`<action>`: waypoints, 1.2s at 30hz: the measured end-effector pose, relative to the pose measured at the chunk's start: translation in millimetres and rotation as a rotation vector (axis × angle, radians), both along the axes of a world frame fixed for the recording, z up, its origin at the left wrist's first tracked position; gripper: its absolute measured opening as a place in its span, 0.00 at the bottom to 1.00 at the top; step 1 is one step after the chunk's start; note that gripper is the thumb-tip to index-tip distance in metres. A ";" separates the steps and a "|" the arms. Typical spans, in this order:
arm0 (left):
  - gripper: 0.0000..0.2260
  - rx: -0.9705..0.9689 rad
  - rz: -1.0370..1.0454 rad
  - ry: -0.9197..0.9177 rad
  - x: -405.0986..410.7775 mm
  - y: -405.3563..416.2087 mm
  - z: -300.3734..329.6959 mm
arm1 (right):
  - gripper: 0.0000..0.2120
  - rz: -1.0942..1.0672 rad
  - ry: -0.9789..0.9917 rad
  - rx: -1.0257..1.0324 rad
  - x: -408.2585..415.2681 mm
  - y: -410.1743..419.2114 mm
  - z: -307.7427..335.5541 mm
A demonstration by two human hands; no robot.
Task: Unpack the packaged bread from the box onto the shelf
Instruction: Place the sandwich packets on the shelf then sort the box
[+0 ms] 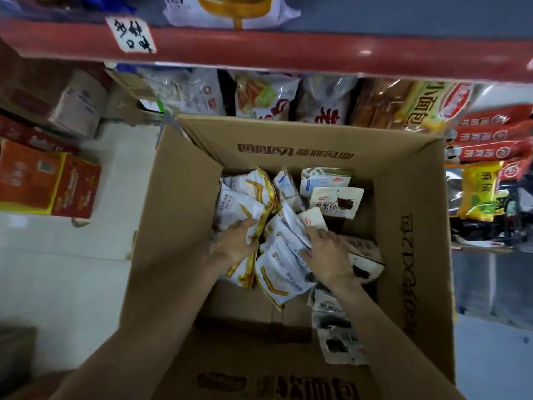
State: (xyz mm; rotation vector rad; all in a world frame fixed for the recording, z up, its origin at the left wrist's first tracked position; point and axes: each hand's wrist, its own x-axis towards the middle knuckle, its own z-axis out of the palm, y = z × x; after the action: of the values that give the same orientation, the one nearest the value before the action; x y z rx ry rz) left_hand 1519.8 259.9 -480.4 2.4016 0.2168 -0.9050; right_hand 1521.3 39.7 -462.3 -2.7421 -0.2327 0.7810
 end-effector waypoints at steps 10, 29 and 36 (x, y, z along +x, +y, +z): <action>0.23 -0.151 0.001 0.014 -34.6 -37.7 -41.2 | 0.13 -0.092 -0.119 0.062 12.3 6.4 -28.5; 0.07 -0.290 0.111 -0.362 -47.0 2.5 87.5 | 0.09 -0.458 -0.455 0.318 -7.7 -36.0 91.8; 0.09 -0.112 0.280 -0.561 -25.3 -2.0 158.9 | 0.07 -0.658 -0.458 0.571 -3.2 -70.4 189.7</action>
State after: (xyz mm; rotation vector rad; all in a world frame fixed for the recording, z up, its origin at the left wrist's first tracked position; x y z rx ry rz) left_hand 1494.5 257.9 -321.5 2.3379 0.2657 -0.1006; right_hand 1518.0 -30.7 -272.6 -2.1822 0.3069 -0.0905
